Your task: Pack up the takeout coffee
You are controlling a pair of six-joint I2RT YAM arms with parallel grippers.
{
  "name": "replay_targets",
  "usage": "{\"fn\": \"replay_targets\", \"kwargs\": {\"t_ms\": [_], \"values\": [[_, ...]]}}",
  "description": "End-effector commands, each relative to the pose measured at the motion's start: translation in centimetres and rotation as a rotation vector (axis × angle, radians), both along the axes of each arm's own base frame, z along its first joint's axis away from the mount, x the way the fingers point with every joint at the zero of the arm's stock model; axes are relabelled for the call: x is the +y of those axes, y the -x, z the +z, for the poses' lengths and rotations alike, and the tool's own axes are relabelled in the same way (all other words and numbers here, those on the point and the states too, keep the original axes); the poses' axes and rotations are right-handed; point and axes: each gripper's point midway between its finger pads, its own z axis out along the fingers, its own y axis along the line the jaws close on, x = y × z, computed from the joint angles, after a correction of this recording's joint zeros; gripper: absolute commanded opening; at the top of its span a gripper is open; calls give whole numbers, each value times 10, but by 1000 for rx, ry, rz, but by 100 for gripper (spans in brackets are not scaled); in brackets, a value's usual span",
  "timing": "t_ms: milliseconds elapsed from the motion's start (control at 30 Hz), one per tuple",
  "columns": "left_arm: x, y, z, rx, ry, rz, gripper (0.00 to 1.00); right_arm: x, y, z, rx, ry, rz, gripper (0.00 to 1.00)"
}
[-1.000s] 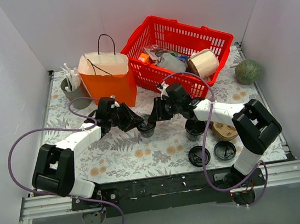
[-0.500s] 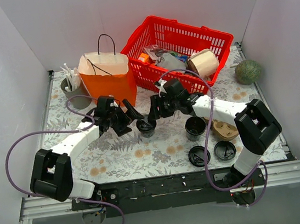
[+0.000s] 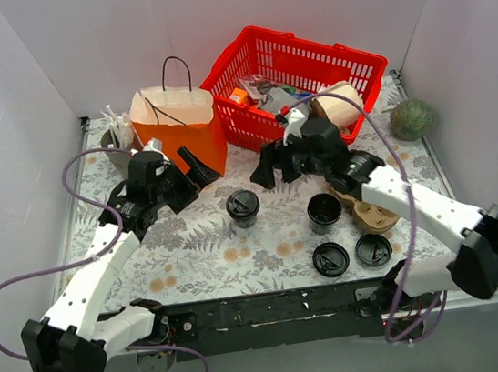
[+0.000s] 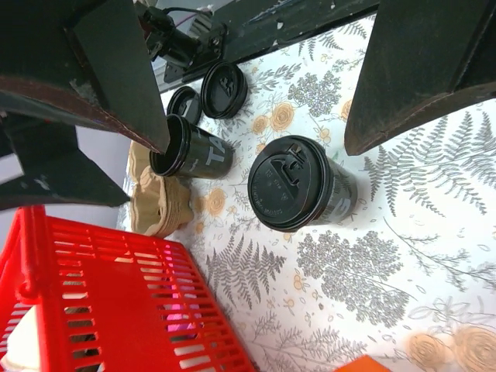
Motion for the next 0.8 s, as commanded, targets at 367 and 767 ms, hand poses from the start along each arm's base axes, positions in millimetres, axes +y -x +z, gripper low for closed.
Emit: {"fn": "replay_targets", "kwargs": {"t_ms": [367,767], "values": [[60,40,17,-31,-125,187,98,-132,19,38,-325,160,-373,98],[47,36,-22,37,-147,118,98,-250,36,-23,-64,318,-802,97]]}}
